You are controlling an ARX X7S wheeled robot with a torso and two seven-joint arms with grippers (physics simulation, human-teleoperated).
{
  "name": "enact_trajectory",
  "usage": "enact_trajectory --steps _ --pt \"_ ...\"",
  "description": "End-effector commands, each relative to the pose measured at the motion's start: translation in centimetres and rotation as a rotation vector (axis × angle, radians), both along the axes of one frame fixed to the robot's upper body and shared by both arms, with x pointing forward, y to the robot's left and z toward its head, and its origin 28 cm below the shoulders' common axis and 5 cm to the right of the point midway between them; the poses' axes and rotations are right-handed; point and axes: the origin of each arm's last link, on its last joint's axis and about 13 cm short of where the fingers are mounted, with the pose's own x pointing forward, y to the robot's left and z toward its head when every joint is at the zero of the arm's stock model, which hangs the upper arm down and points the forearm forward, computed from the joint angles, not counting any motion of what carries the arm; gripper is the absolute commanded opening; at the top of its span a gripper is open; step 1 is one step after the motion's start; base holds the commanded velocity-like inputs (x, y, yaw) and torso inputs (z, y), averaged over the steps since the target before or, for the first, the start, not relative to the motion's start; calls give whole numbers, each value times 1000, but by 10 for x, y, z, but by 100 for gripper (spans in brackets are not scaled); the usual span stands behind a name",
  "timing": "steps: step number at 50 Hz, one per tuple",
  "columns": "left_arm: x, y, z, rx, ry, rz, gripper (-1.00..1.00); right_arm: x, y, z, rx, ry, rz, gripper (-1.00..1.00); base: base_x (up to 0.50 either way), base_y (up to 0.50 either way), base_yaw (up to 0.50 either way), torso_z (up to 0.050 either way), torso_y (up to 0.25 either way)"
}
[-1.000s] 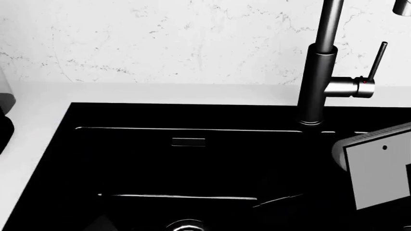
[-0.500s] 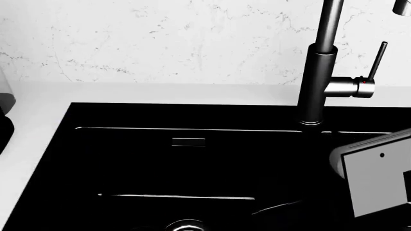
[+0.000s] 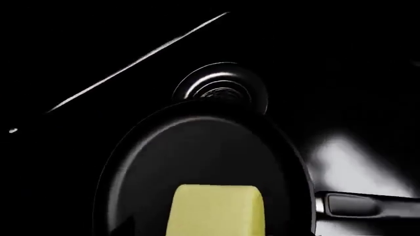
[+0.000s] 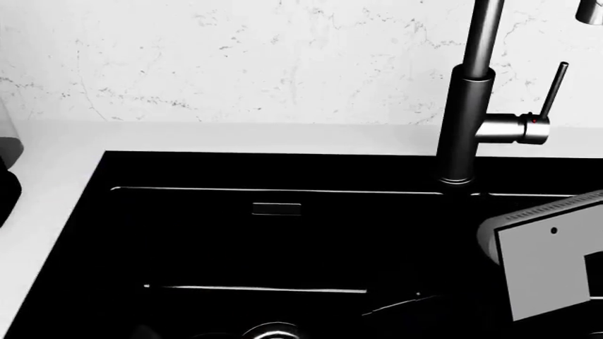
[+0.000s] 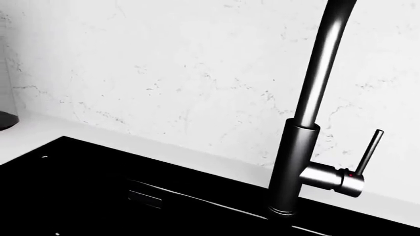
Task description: Pick the pan and sponge and place them into the sink. Then turn on the water.
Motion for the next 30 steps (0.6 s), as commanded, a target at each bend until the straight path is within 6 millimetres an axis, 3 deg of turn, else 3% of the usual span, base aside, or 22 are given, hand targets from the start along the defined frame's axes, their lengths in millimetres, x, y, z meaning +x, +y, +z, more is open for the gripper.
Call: enact_trajectory --steps 1,5,8,13,21,30 --pt "-19 -13 101 -199 -371 110 100 3 4 1 20 -27 13 100 0 0 0 0 0" --pt "-22 -4 141 -259 -553 258 100 4 3 4 31 -56 7 100 0 0 0 0 0" --pt "-21 4 154 -280 -618 340 100 5 4 4 44 -79 2 100 0 0 0 0 0" --pt "-22 14 158 -265 -634 371 100 5 3 1 69 -88 -16 100 0 0 0 0 0" --pt "-25 14 172 -278 -663 349 100 8 3 -2 85 -75 -25 100 0 0 0 0 0" --pt "-19 18 170 -211 -703 363 100 12 0 -8 210 -85 -78 100 0 0 0 0 0"
